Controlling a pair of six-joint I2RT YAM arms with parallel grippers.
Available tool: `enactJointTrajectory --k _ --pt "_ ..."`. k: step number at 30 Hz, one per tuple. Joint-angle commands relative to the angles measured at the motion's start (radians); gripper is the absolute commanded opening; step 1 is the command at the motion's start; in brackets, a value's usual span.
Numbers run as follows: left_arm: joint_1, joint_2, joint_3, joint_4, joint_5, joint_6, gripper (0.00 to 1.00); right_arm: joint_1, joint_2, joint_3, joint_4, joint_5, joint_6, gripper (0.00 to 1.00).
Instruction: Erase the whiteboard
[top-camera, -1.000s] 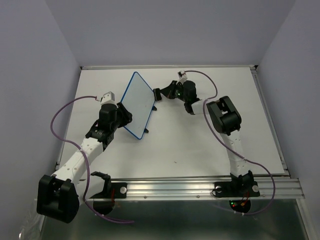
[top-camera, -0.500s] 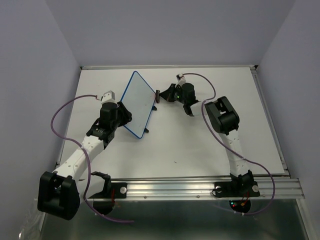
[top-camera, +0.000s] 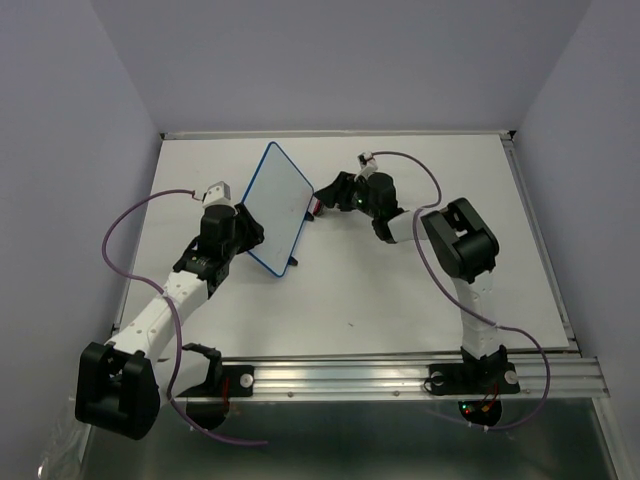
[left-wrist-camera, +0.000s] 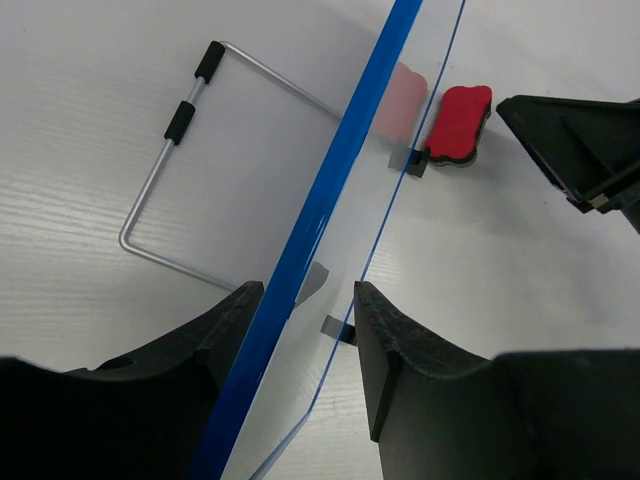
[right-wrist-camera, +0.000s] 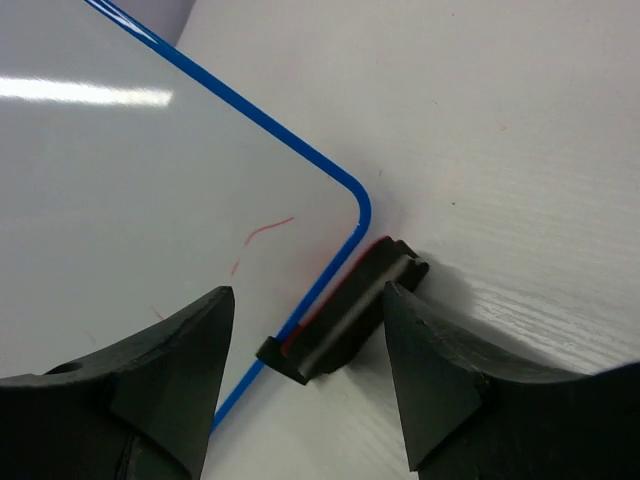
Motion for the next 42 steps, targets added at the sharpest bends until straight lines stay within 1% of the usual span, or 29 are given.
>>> enactJointTrajectory --k 1,4,6,7,8,9,10,12,13,14,16,18,19,25,29,35,38,39,42 --pt "-0.006 -0.012 0.014 0.016 0.011 0.000 0.53 0.005 -0.093 -0.042 0.050 0.080 0.056 0.69" --pt "-0.004 -0.010 0.015 0.016 0.011 0.000 0.53 0.005 -0.093 -0.025 -0.002 0.101 0.097 0.69" --pt "-0.004 -0.010 0.015 0.016 0.012 0.000 0.52 0.016 -0.083 0.018 -0.109 0.135 0.104 0.70" --pt "-0.004 -0.010 0.015 0.018 0.011 0.000 0.53 0.016 -0.082 0.032 -0.152 0.176 0.104 0.71" --pt "-0.004 -0.010 0.015 0.016 0.011 -0.001 0.53 0.037 -0.085 0.044 -0.233 0.200 0.104 0.73" --pt "-0.004 -0.010 0.014 0.016 0.011 -0.001 0.52 0.048 -0.090 0.052 -0.264 0.229 0.089 0.73" --pt "-0.004 -0.013 0.012 0.016 0.011 -0.001 0.52 0.073 -0.093 0.068 -0.334 0.300 0.078 0.73" --pt "-0.004 -0.015 0.011 0.016 0.011 -0.003 0.52 0.100 -0.100 0.088 -0.401 0.380 0.027 0.73" --pt "-0.004 -0.016 0.009 0.016 0.011 -0.003 0.52 0.113 -0.103 0.113 -0.439 0.457 0.012 0.73" --pt "-0.004 -0.018 0.009 0.016 0.012 -0.003 0.53 0.133 -0.105 0.121 -0.491 0.488 0.000 0.73" --pt "-0.004 -0.021 0.008 0.016 0.012 -0.004 0.53 0.142 -0.102 0.139 -0.543 0.564 -0.024 0.73" --pt "-0.004 -0.024 0.006 0.016 0.012 -0.004 0.52 0.172 -0.093 0.153 -0.570 0.632 -0.037 0.73" --pt "-0.004 -0.024 0.006 0.016 0.012 -0.006 0.52 0.173 -0.093 0.164 -0.591 0.632 -0.039 0.73" --pt "-0.004 -0.030 0.003 0.018 0.017 -0.007 0.52 0.234 -0.036 0.283 -0.792 0.885 -0.031 0.73" --pt "-0.004 -0.036 0.000 0.019 0.018 -0.009 0.52 0.254 -0.030 0.316 -0.852 0.933 -0.001 0.72" --pt "-0.004 -0.046 -0.006 0.022 0.021 -0.012 0.52 0.263 -0.067 0.317 -0.855 0.968 0.018 0.72" --pt "-0.006 -0.049 -0.009 0.022 0.023 -0.015 0.52 0.263 -0.100 0.306 -0.855 0.984 0.024 0.76" --pt "-0.005 -0.053 -0.011 0.024 0.023 -0.015 0.52 0.263 -0.108 0.303 -0.855 0.988 0.032 0.79" --pt "-0.004 -0.056 -0.012 0.025 0.021 -0.016 0.52 0.263 -0.128 0.291 -0.861 0.984 0.056 0.84"
